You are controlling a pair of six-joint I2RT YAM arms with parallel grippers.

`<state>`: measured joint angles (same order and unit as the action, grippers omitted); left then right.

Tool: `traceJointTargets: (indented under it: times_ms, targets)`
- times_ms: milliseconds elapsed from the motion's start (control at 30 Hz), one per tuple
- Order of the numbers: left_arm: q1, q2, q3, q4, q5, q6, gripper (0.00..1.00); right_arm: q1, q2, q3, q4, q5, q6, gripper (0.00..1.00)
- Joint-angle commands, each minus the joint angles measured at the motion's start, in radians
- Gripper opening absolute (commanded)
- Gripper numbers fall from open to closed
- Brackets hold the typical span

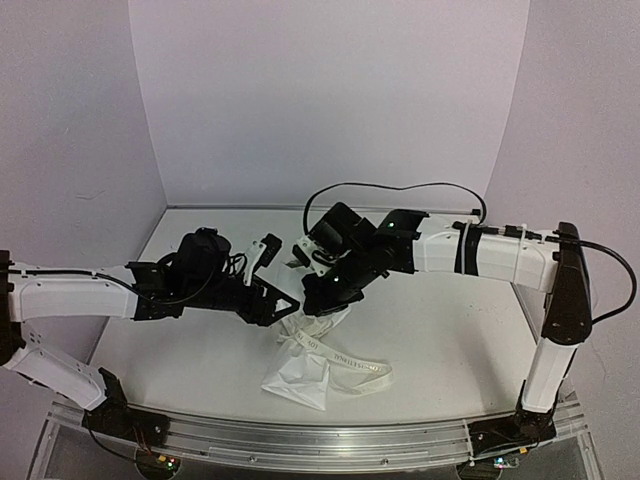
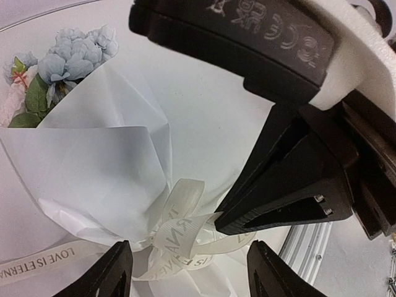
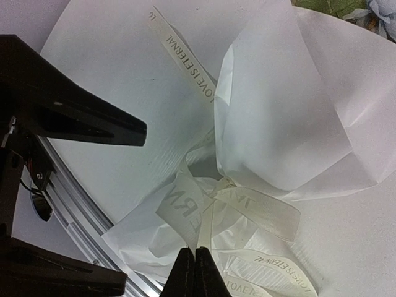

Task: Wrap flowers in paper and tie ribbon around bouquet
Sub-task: Cross the half-tied ribbon over the folded bouquet.

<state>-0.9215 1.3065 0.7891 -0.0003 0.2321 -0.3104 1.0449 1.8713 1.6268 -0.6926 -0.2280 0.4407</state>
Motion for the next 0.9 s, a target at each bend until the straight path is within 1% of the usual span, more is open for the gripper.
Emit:
traceJointTargets:
  times_ms: [0,200,300,400,433,467,500,533,600,667,767,867]
  targets:
    - [0.007,0.038,0.013,0.052,0.003,0.028,0.62,0.009,-0.020,0.044,0.008,0.010,-0.024,0.00]
    - [0.018,0.086,0.034,0.059,0.006,0.036,0.55,0.013,-0.018,0.050,0.003,0.000,-0.041,0.00]
    - [0.024,0.107,0.045,0.066,0.013,0.032,0.48,0.014,-0.015,0.054,-0.002,-0.003,-0.049,0.00]
    - [0.025,0.119,0.056,0.079,0.017,0.032,0.38,0.014,-0.005,0.065,-0.018,-0.009,-0.056,0.00]
    - [0.026,0.122,0.057,0.083,0.017,0.032,0.32,0.014,-0.001,0.069,-0.022,-0.011,-0.060,0.00]
    - [0.026,0.124,0.057,0.086,0.014,0.032,0.25,0.014,-0.002,0.070,-0.024,-0.009,-0.063,0.00]
    - [0.027,0.126,0.055,0.088,0.009,0.029,0.16,0.015,-0.003,0.070,-0.026,-0.005,-0.068,0.02]
    - [0.029,0.127,0.051,0.091,0.002,0.024,0.09,0.015,-0.007,0.067,-0.026,0.001,-0.077,0.07]
    - [0.034,0.127,0.043,0.098,-0.010,0.007,0.01,0.014,-0.026,0.052,-0.026,0.020,-0.096,0.15]
    - [0.041,0.121,0.030,0.115,-0.016,-0.015,0.00,0.014,-0.048,0.027,-0.024,0.046,-0.118,0.26]
    - [0.047,0.104,0.009,0.136,-0.031,-0.047,0.00,0.014,-0.086,-0.017,-0.007,0.084,-0.151,0.45]
    - [0.054,0.091,-0.005,0.144,-0.047,-0.077,0.00,0.014,-0.163,-0.149,0.120,0.093,-0.165,0.54]
